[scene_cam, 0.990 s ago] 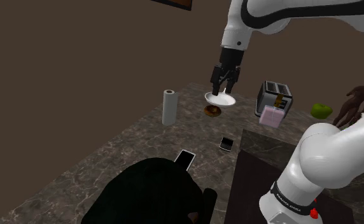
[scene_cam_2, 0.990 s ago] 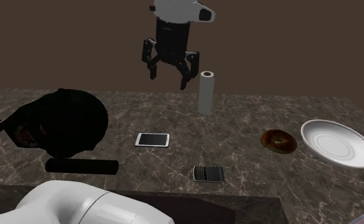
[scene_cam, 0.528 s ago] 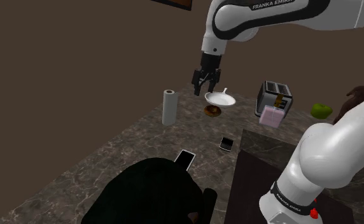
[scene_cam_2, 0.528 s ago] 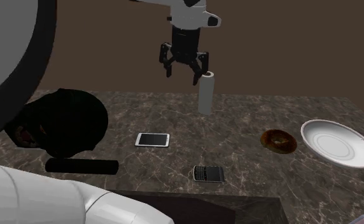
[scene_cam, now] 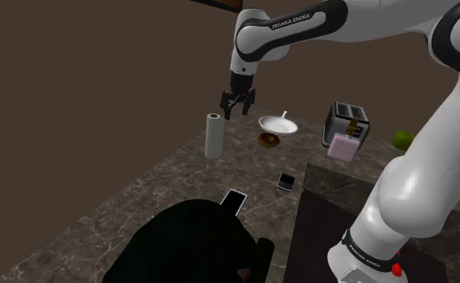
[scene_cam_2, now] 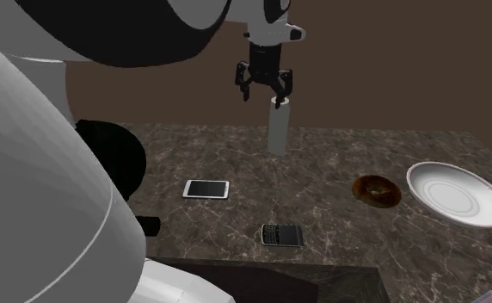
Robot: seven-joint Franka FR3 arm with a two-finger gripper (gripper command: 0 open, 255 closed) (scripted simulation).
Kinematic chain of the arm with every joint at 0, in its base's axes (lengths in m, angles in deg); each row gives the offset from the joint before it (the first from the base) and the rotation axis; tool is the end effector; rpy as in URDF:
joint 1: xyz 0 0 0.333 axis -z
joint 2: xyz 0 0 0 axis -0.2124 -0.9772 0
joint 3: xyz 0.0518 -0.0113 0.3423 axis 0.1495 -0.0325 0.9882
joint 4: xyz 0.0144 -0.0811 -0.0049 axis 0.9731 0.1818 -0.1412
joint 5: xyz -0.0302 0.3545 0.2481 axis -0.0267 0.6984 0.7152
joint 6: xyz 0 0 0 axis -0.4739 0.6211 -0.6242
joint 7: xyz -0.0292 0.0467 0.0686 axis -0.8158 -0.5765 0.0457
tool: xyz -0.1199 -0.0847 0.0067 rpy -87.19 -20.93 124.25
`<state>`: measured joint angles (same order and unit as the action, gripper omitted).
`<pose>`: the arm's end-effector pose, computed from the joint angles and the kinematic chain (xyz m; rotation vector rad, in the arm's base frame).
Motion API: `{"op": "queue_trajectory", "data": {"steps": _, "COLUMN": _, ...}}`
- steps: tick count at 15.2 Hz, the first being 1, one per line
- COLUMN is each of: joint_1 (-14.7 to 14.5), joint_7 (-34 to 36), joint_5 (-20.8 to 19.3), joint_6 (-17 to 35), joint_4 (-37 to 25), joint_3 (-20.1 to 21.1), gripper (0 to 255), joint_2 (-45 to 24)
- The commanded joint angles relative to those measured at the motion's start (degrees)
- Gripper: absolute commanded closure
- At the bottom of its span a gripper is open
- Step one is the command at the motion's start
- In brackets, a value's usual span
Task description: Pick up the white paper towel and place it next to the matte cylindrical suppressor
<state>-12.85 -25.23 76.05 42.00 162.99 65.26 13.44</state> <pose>0.5700 -0.0138 0.4614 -3.1139 0.1932 -0.0102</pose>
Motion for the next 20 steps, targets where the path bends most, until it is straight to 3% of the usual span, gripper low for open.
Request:
{"op": "queue_trajectory", "data": {"steps": 1, "joint_1": 0.12, "joint_7": 0.13, "joint_5": -0.67, "joint_6": 0.61, "joint_4": -4.19, "joint_3": -0.07, "gripper": 0, "joint_2": -4.38}}
{"op": "queue_trajectory", "data": {"steps": 11, "joint_1": 0.3, "joint_7": 1.0, "joint_5": -3.67, "joint_6": 0.33, "joint_4": -28.88, "joint_3": -0.74, "gripper": 0, "joint_2": -26.78}}
{"op": "queue_trajectory", "data": {"steps": 20, "joint_1": 0.48, "joint_7": 1.01, "joint_5": -3.67, "joint_6": 5.32, "joint_4": -25.84, "joint_3": -0.81, "gripper": 0, "joint_2": -28.71}}
